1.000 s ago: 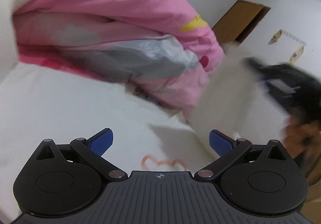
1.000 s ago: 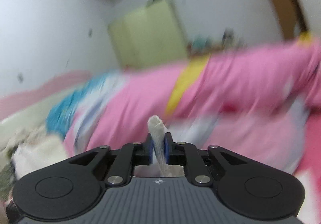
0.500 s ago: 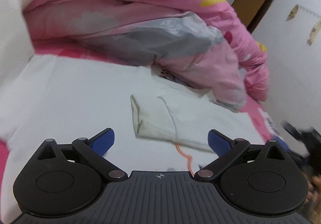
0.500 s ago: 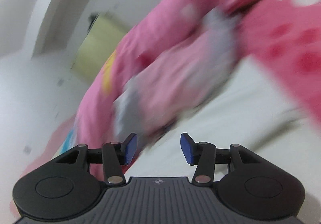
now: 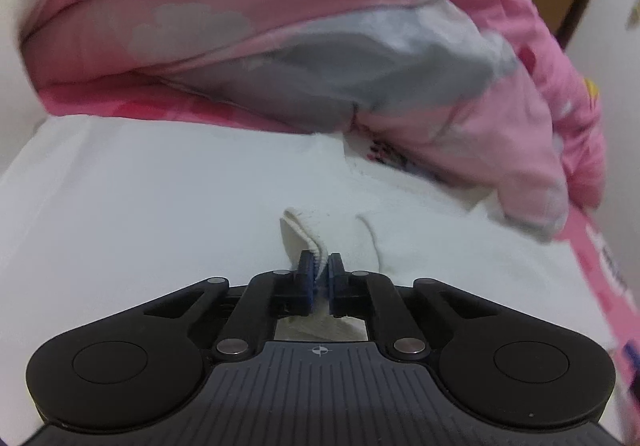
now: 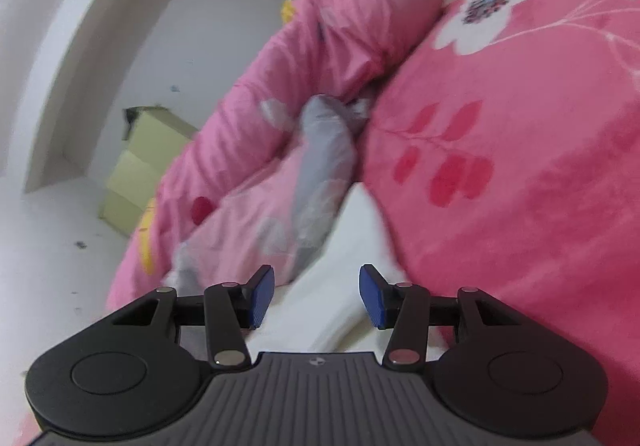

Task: Fold clothes
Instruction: 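Close the left gripper on the white sock lying on the sweatshirt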

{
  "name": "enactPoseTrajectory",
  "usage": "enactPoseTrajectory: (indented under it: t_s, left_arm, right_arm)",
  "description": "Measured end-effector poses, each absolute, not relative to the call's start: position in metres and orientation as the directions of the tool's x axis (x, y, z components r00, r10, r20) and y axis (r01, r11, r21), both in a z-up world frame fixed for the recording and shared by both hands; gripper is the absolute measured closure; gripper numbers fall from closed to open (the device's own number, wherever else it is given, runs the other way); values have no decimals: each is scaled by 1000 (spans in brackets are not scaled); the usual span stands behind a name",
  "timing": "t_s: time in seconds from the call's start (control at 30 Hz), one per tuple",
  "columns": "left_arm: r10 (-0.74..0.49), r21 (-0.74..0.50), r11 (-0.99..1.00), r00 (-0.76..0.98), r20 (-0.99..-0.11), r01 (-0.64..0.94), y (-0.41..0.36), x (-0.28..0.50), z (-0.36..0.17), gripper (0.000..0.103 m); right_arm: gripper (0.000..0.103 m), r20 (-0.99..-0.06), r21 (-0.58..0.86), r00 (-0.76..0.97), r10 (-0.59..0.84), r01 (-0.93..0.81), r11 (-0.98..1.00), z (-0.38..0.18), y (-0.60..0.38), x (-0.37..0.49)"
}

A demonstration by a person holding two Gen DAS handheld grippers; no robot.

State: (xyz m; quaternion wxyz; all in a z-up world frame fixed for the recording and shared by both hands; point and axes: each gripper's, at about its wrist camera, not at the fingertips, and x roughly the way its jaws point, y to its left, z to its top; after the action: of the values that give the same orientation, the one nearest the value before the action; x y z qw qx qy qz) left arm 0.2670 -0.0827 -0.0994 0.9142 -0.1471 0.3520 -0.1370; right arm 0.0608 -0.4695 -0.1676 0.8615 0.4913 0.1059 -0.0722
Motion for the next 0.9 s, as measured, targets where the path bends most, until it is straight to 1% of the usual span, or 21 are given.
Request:
enactPoseTrajectory:
  t_s: [0.1, 0.23, 0.37, 0.47, 0.9]
  left_arm:
    - [-354, -382, 913, 739, -574, 140, -75, 259, -85, 100]
    - [-338, -373, 917, 778, -530, 144, -70, 252, -66, 100]
    - [-324, -368, 919, 801, -502, 141, -66, 248, -53, 100]
    - [-299, -350, 928, 811, -502, 126, -63, 244, -53, 100]
    - [-244, -348, 936, 812, -531, 54, -36, 236, -70, 100]
  right_arm:
    - [53, -287, 838, 957, -47, 274, 472, -173, -474, 56]
    - [53, -288, 865, 956, -63, 288, 411, -182, -480, 52]
    - [54, -282, 874, 957, -61, 283, 395, -184, -482, 51]
    - [54, -283, 875, 957, -60, 283, 393, -184, -482, 52]
    - [54, -298, 864, 953, -61, 296, 406, -184, -481, 54]
